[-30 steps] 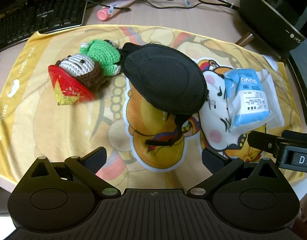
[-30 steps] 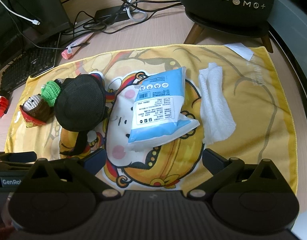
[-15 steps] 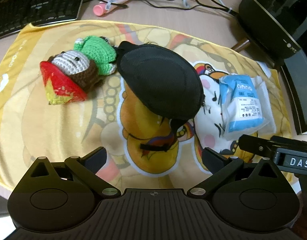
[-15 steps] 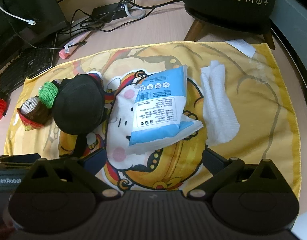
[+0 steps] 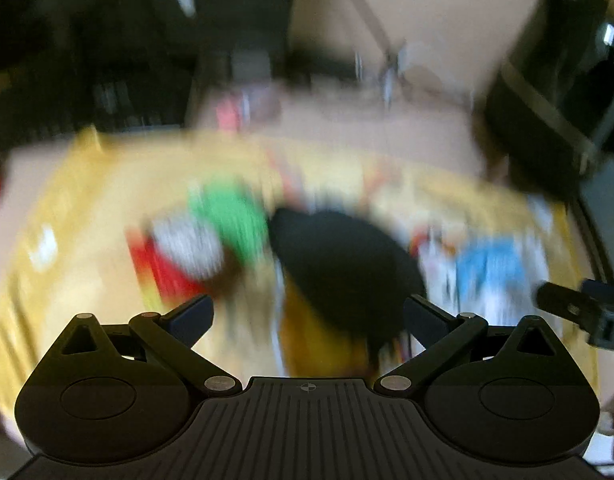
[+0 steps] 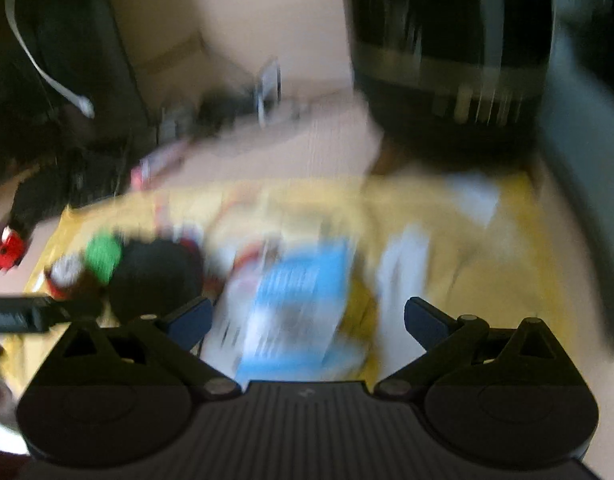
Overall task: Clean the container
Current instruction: 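Grasp the folded white paper towel with the right gripper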
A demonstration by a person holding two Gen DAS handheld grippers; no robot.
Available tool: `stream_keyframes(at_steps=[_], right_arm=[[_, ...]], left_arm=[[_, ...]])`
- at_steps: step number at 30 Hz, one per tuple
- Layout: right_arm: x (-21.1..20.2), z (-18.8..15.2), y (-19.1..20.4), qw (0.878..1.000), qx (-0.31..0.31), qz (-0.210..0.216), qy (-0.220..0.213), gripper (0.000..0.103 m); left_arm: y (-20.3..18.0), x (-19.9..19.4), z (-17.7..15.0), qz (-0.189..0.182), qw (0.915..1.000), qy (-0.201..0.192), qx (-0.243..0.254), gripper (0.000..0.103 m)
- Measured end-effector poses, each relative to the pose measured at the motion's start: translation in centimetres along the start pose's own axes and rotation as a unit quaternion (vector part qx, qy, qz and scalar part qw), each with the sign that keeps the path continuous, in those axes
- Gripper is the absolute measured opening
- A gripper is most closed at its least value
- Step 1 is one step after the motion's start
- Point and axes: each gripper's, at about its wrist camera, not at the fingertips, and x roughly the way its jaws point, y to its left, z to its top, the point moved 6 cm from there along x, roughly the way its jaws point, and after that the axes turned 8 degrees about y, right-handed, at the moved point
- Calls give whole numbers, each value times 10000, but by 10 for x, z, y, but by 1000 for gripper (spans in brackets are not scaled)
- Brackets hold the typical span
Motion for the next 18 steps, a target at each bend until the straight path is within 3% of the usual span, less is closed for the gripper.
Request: stream_keyframes(at_steps=[3, 7, 9, 11, 13, 16, 18], right_arm=[[-21, 31, -9, 9975, -114, 88, -696, 103], [7, 34, -28, 9955, 296, 894, -38, 102], [23, 22, -40, 9956, 605, 688, 204, 95], [34, 11, -49, 9973, 592, 274, 323, 81], [42, 2, -57, 9975, 545, -96, 432, 61], [56, -12, -64, 9956, 598, -148, 701, 62], [67, -18, -63, 9950, 528, -150, 832, 61]], left_arm=[[-11, -2, 11, -208, 9992, -262, 234, 103], [-25, -4, 26, -484, 9955, -612, 545, 103], [-32, -5, 33, -622, 9925, -786, 700, 103], [-39, -7, 41, -759, 9888, -959, 855, 103], [-48, -1, 29, -1028, 9870, -836, 911, 103], [-70, 12, 15, -1252, 9831, -469, 1250, 103], [-80, 20, 11, -1184, 9806, -238, 1545, 103]])
